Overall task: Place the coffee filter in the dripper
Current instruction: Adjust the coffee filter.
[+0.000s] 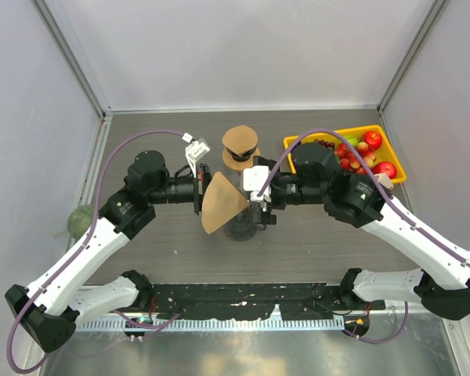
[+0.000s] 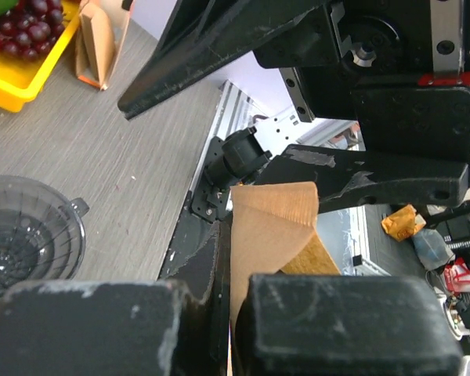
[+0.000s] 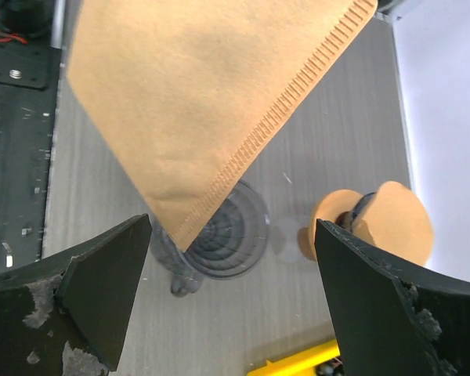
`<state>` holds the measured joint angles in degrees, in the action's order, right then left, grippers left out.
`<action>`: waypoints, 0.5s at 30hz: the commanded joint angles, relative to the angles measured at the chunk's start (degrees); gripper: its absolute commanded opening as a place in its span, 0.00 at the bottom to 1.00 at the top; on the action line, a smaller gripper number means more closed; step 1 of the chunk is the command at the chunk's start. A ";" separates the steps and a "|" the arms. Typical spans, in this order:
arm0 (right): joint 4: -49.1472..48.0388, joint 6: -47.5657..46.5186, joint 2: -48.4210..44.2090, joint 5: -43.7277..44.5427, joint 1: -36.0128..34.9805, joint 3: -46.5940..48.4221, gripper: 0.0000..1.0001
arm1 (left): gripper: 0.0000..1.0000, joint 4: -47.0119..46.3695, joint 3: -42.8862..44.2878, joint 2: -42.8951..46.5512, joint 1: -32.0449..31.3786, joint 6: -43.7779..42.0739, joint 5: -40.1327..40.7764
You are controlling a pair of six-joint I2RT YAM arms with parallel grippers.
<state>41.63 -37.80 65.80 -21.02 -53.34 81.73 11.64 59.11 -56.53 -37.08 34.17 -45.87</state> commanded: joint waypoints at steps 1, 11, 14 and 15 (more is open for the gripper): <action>-6.38 -1.75 0.47 7.13 -1.24 -0.70 0.92 | 0.00 3.47 3.46 -0.07 0.78 0.98 3.15; -7.79 -3.15 1.61 5.82 -2.20 -1.05 0.82 | 0.00 2.95 4.43 -1.04 2.36 4.32 4.12; -7.61 -3.16 1.61 4.85 -2.38 -1.05 0.72 | 0.00 2.51 4.08 -0.95 2.36 4.67 4.03; -7.61 -3.33 1.61 4.23 -2.47 -0.88 0.67 | 0.00 2.25 3.99 -0.86 2.45 4.76 3.94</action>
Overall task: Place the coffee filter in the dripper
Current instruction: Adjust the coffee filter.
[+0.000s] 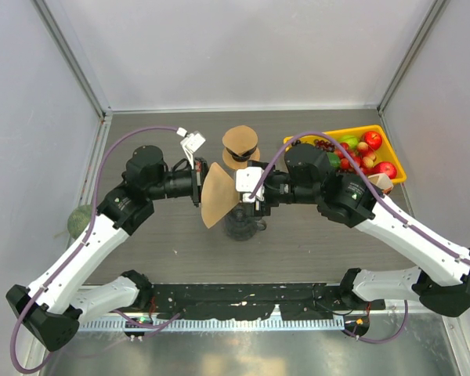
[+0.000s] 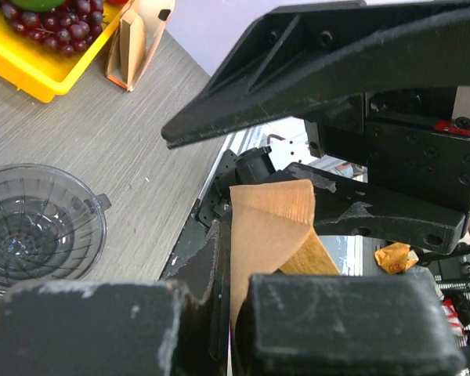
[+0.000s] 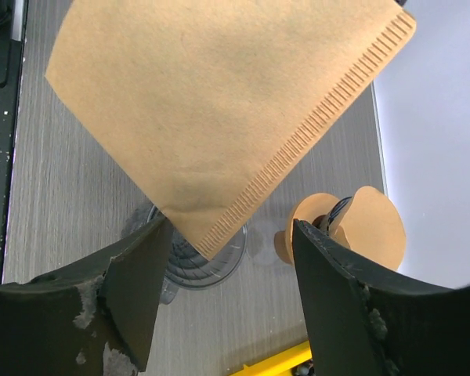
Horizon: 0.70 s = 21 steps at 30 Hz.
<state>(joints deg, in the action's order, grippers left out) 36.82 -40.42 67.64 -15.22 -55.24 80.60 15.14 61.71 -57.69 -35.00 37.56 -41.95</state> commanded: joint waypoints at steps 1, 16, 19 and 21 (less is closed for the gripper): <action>-2.54 -0.80 -0.22 -1.82 -0.57 0.17 0.65 | 0.00 -1.51 1.39 0.30 0.37 1.46 -0.23; -0.70 -2.11 -1.37 -1.92 -0.83 -0.70 0.30 | 0.00 -0.64 0.51 1.00 1.34 1.20 0.38; 0.01 -3.34 -1.98 -2.35 -0.83 -1.05 0.26 | 0.04 -0.02 0.51 1.00 1.34 1.11 1.00; 0.36 -3.87 -2.07 -2.70 -0.83 -1.06 0.21 | 0.12 0.07 0.51 0.83 1.43 1.11 1.09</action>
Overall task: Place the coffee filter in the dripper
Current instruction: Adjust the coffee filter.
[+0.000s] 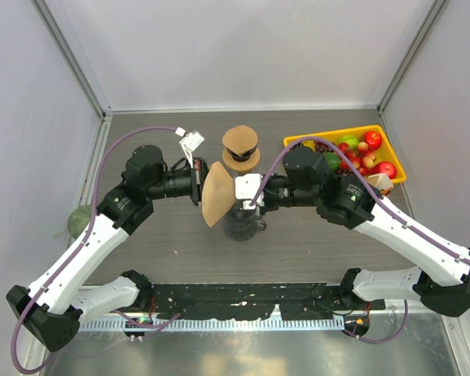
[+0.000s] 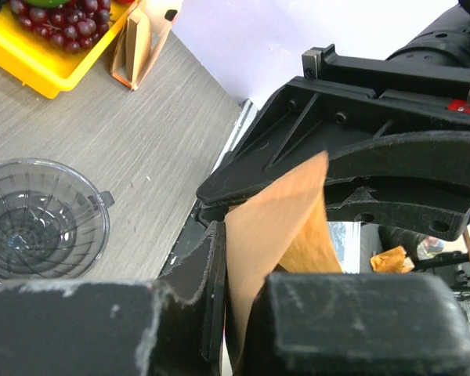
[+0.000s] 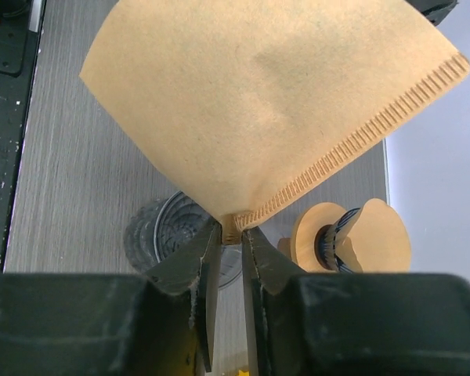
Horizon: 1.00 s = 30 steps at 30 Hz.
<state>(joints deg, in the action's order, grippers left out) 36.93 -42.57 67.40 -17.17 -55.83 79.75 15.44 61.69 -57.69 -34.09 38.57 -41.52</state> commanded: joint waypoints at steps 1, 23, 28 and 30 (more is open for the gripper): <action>0.51 -1.73 -1.83 -0.94 -0.15 -0.29 0.17 | 0.14 -0.32 0.71 0.65 0.42 0.11 0.56; 10.61 -2.87 -1.31 -17.79 2.31 2.52 0.05 | 0.60 5.39 1.59 6.36 1.57 -27.39 -7.00; 15.10 -2.35 1.77 -22.02 2.48 6.73 0.05 | 0.61 7.41 2.64 6.01 1.30 -31.36 -6.21; 15.37 -2.35 2.04 -22.82 2.66 7.09 0.05 | 0.58 7.59 2.82 5.84 1.21 -31.89 -6.65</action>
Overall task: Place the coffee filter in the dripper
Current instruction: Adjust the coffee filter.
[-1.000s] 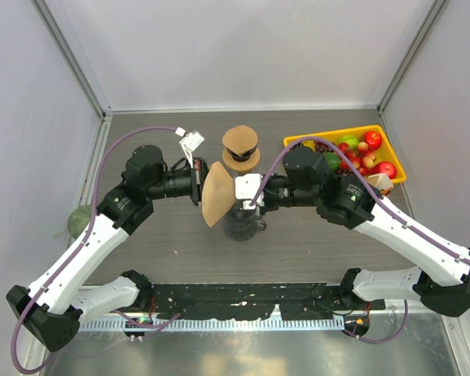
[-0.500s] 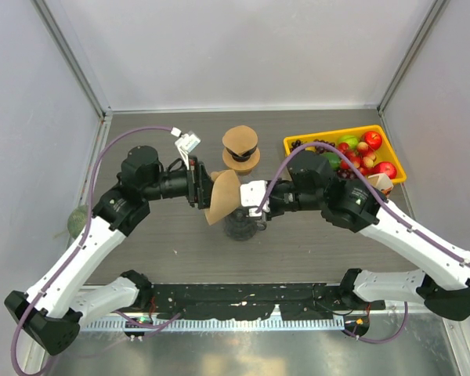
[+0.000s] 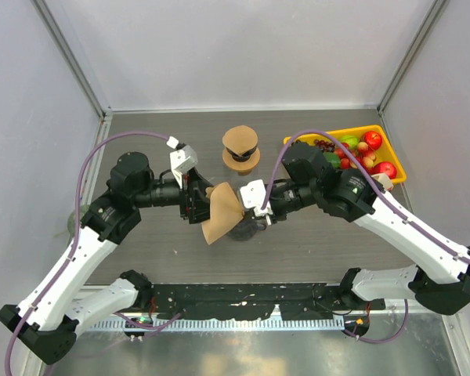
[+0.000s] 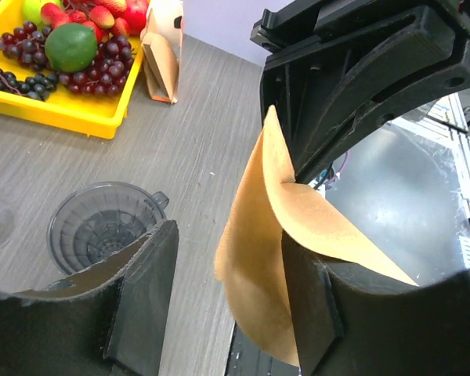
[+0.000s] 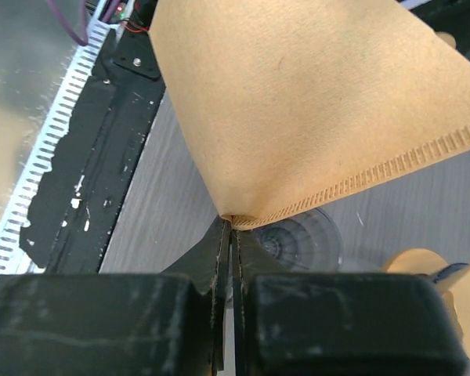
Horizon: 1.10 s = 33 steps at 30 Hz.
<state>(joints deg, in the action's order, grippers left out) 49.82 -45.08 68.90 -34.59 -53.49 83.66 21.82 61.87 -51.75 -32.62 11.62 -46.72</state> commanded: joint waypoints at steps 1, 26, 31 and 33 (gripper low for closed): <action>2.39 0.25 0.70 -5.58 0.41 3.27 0.06 | 0.54 1.29 2.73 -0.37 -0.51 -4.85 -1.88; -16.25 36.03 2.28 26.50 5.08 13.72 0.95 | 0.00 8.58 19.95 -14.07 -7.01 26.17 57.26; -17.30 32.09 3.86 33.96 -0.54 13.55 0.95 | 0.00 7.88 24.44 -16.72 -9.21 25.57 61.48; -18.44 31.20 4.83 39.41 -2.30 13.55 0.94 | 0.00 7.97 24.88 -16.98 -9.57 25.30 62.62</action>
<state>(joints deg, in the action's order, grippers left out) 34.98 -11.09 71.96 -6.81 -52.40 96.01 30.02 83.37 -68.79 -41.10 36.10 9.67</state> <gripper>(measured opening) 0.951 0.010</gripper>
